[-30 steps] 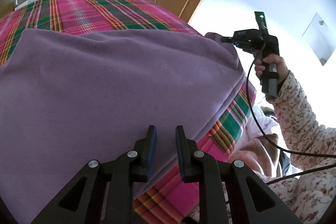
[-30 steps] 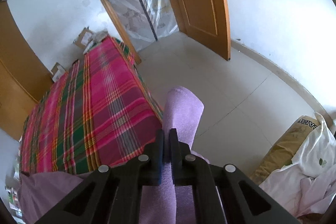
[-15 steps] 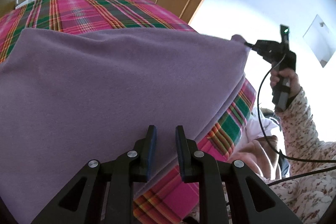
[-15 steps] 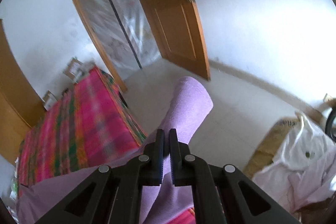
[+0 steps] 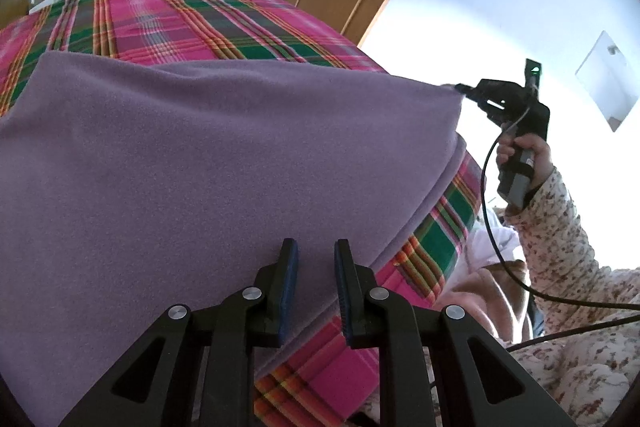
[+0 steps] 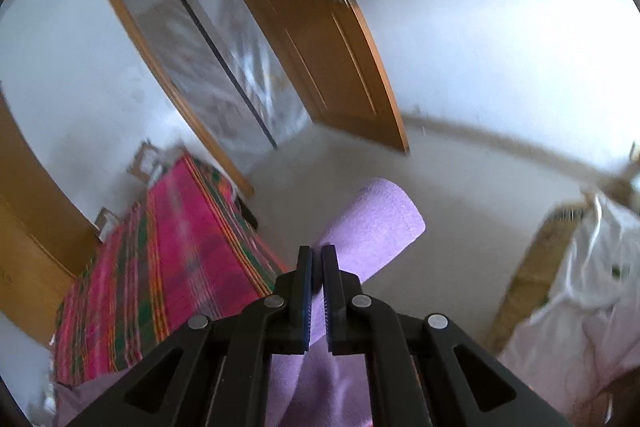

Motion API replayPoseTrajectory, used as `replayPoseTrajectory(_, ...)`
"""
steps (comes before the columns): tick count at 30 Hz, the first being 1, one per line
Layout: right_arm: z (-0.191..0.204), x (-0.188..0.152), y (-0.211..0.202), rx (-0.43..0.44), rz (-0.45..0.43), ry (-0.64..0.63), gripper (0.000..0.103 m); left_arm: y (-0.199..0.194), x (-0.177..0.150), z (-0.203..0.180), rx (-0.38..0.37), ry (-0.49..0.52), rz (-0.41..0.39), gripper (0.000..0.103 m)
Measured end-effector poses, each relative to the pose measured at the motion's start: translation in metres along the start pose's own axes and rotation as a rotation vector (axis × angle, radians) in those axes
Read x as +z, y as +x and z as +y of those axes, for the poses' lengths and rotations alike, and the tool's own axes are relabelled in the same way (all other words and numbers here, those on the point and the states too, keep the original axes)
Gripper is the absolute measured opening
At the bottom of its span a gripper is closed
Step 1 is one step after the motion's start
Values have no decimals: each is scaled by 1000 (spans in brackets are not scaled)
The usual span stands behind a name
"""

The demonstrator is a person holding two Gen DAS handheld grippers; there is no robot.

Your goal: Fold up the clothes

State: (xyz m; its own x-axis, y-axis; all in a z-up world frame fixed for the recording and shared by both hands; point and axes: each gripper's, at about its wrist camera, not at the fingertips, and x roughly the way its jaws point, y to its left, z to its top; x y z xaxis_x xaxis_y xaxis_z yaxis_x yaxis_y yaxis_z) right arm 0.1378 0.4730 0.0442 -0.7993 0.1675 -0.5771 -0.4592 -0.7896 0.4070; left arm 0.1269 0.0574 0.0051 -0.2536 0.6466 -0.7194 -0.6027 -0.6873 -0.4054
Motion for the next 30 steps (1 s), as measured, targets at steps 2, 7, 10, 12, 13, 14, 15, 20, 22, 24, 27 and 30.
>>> replayPoseTrajectory(2, 3, 3, 8, -41, 28, -25, 5, 0, 0, 1, -3, -3, -2, 19)
replayPoseTrajectory(7, -21, -2, 31, -106, 133, 81, 7, -3, -3, 1, -7, -7, -6, 19)
replayPoseTrajectory(10, -34, -3, 24, -72, 133, 129, 15, -2, -1, 2, -9, -8, -6, 19)
replayPoseTrajectory(12, -41, -3, 17, -44, 126, 149, 17, -1, -1, 2, -6, -5, -5, 19)
replayPoseTrajectory(13, -44, -4, 13, -39, 126, 156, 18, -1, -1, 2, -5, -3, -5, 19)
replayPoseTrajectory(14, -47, -5, 9, -33, 125, 162, 18, -1, 0, 2, -4, -1, -5, 19)
replayPoseTrajectory(15, -49, -7, 6, -22, 131, 167, 19, -1, 0, 1, -3, 0, -6, 19)
replayPoseTrajectory(20, -57, -32, 4, 88, 229, 147, 19, 3, 4, -10, 3, 46, 5, 19)
replayPoseTrajectory(22, -55, -40, 3, 123, 255, 135, 19, 6, 7, -18, -14, 71, 12, 19)
replayPoseTrajectory(24, -51, -44, 5, 145, 269, 117, 19, 11, 10, -29, -36, 109, 22, 19)
replayPoseTrajectory(27, -37, -44, 9, 163, 281, 84, 19, 20, 13, -44, -39, 162, 35, 19)
replayPoseTrajectory(30, -25, -40, 15, 157, 273, 41, 19, 30, 17, -57, -38, 206, 48, 19)
